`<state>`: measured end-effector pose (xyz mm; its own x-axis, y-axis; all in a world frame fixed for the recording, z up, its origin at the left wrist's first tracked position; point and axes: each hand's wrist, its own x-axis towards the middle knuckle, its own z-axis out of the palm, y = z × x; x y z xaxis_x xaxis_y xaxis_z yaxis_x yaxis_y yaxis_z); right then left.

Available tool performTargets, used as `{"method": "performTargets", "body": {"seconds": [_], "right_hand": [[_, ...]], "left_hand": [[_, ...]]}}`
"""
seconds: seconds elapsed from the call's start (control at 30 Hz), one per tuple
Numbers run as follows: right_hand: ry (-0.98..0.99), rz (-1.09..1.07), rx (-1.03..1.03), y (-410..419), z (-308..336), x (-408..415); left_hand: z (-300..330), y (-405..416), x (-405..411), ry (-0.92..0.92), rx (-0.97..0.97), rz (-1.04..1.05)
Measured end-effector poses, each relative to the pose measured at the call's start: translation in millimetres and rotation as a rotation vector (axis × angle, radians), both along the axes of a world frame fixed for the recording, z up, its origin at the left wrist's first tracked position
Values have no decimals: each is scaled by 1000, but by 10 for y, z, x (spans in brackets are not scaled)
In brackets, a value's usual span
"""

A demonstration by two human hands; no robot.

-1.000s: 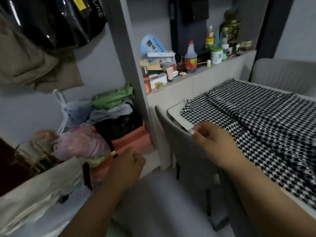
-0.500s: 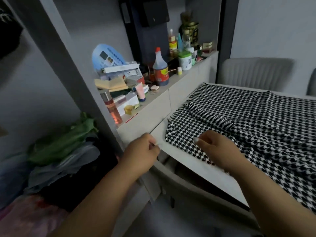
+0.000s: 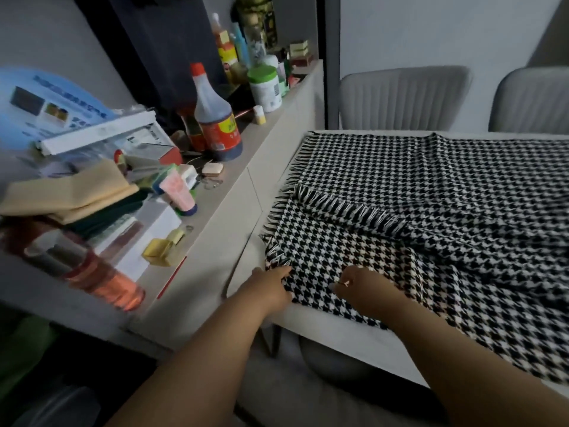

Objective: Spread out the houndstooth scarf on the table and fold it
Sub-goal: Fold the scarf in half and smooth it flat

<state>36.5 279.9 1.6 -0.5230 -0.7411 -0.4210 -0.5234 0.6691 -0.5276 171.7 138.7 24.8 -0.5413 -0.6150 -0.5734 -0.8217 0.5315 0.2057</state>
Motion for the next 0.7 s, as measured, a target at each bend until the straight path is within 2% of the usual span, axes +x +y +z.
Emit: {"method": "performTargets", "body": {"seconds": [0.17,0.27,0.37,0.47,0.53,0.6,0.63,0.7], "right_hand": [[24,0,154,-156,-380,45],[146,46,216,-207,-574,136],[157,49,198,-320,-631,287],[45,51,130,-464,-590,361],[-9,-62,51,-505,-529,289],[-2,-282,-31,-491,-478,98],[35,-395,-56,-472,-469,-34],[93,-563,-52,-430,-503,-349]], "left_hand": [[-309,-331,-121,-69,72,-100],[-516,-468,-143,-62,33,-170],[-657,-612,-83,-52,-32,-92],[-722,-772,-23,-154,-81,-29],[-716,-793,-31,-115,-181,30],[-688,-726,-77,83,-259,47],[-686,-683,-109,183,-259,-7],[-739,-628,-213,288,-137,-136]]}}
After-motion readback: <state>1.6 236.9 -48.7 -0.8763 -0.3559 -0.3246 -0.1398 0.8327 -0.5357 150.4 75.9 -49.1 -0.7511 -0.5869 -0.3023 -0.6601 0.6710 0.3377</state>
